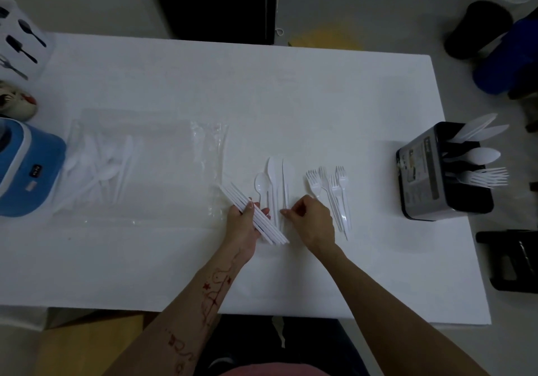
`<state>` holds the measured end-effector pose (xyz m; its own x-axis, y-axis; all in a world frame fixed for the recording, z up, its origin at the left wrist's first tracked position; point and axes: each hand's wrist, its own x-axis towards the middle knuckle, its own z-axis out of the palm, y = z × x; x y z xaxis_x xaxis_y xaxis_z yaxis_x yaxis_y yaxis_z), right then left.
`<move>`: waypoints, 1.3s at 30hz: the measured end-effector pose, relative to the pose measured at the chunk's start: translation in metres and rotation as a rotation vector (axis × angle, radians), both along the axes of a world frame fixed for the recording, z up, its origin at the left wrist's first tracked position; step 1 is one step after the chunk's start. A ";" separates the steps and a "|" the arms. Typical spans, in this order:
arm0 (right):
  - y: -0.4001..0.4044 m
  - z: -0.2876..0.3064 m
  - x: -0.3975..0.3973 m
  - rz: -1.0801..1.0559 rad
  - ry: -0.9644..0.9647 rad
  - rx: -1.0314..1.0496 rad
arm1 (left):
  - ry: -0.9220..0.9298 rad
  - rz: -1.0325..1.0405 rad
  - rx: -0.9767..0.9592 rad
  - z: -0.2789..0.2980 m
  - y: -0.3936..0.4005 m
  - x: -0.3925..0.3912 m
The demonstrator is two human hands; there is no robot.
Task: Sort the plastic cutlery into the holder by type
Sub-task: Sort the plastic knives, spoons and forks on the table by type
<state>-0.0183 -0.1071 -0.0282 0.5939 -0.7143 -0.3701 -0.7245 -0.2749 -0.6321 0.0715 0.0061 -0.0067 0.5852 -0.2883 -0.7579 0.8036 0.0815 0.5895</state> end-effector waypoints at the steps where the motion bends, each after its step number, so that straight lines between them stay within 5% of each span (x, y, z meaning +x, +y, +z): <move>1: 0.001 -0.001 0.002 0.022 0.050 0.012 | 0.005 -0.008 -0.009 -0.001 0.001 0.000; 8: -0.006 0.003 -0.009 -0.064 -0.039 0.047 | -0.025 -0.111 0.002 -0.004 0.000 -0.001; 16: -0.005 0.008 -0.025 0.373 -0.255 0.015 | -0.058 -0.122 -0.032 -0.001 -0.008 -0.004; 20: -0.001 0.007 -0.019 0.249 -0.208 0.068 | -0.050 -0.054 0.010 0.000 -0.004 -0.001; 24: 0.004 -0.001 0.000 0.038 0.071 -0.047 | -0.067 -0.061 0.062 -0.003 0.005 0.003; 29: 0.007 0.002 0.012 0.022 0.215 -0.028 | -0.047 -0.102 0.021 -0.005 0.011 0.003; 35: 0.001 0.008 0.002 0.009 0.223 -0.050 | -0.027 -0.131 0.010 -0.004 0.006 -0.002; 39: -0.006 0.007 -0.007 0.005 0.063 -0.003 | -0.038 -0.105 0.031 -0.007 0.002 -0.003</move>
<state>-0.0252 -0.1131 -0.0211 0.5733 -0.7123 -0.4050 -0.7614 -0.2805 -0.5845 0.0689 0.0078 -0.0138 0.5815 -0.3263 -0.7452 0.7837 -0.0209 0.6208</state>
